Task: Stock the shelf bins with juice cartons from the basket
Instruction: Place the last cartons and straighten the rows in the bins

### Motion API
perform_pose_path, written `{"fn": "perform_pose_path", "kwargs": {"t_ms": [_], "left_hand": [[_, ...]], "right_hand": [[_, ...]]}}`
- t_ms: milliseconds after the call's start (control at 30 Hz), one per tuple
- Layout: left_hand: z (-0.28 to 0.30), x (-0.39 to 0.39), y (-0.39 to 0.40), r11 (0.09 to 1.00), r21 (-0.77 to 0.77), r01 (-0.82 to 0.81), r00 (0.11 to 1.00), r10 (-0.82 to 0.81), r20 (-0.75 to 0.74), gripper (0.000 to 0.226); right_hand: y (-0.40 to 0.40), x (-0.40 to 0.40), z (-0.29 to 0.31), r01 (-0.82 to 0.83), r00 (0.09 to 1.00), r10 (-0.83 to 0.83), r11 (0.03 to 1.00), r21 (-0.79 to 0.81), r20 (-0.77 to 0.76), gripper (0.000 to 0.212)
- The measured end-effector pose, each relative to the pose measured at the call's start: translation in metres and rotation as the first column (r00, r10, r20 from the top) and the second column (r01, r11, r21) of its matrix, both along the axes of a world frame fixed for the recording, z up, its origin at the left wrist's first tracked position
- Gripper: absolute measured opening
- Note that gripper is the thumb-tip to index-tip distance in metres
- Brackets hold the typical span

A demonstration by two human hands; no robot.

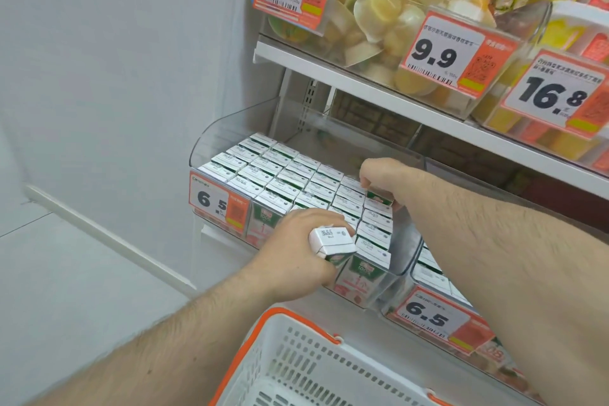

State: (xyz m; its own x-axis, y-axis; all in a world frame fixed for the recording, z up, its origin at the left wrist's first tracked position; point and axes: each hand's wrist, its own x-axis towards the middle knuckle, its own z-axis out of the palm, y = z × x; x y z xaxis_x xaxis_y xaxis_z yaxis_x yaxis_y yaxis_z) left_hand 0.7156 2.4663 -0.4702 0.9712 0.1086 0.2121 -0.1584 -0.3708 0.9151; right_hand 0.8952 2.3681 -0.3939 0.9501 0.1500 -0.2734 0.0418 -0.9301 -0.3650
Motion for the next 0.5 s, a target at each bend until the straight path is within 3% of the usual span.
{"fn": "perform_pose_path", "kwargs": {"t_ms": [67, 167, 300, 400, 500], "left_hand": [[0.000, 0.002, -0.001, 1.000, -0.015, 0.000, 1.000, -0.001, -0.006, 0.062], [0.001, 0.001, -0.002, 0.997, -0.078, -0.004, 1.000, 0.002, -0.031, 0.062], [0.005, -0.003, -0.003, 0.973, -0.223, -0.053, 0.998, 0.048, -0.029, 0.063], [0.011, -0.008, -0.002, 0.940, -0.334, -0.069, 0.997, 0.078, 0.013, 0.064], [0.020, -0.016, 0.000, 0.918, -0.395, -0.044, 0.999, 0.053, 0.012, 0.066]], "right_hand": [[0.000, 0.001, -0.001, -0.030, 0.998, 0.033, 0.998, 0.059, -0.046, 0.006], [0.001, 0.004, -0.002, -0.010, 0.996, 0.021, 0.994, 0.112, -0.091, 0.017], [-0.003, 0.013, -0.010, 0.052, 0.981, -0.027, 0.990, 0.130, -0.191, 0.018], [-0.003, 0.022, -0.014, 0.052, 0.976, -0.030, 0.994, 0.098, -0.216, 0.054], [-0.001, 0.020, -0.007, -0.032, 0.993, 0.033, 0.999, 0.012, -0.111, 0.069]]}}
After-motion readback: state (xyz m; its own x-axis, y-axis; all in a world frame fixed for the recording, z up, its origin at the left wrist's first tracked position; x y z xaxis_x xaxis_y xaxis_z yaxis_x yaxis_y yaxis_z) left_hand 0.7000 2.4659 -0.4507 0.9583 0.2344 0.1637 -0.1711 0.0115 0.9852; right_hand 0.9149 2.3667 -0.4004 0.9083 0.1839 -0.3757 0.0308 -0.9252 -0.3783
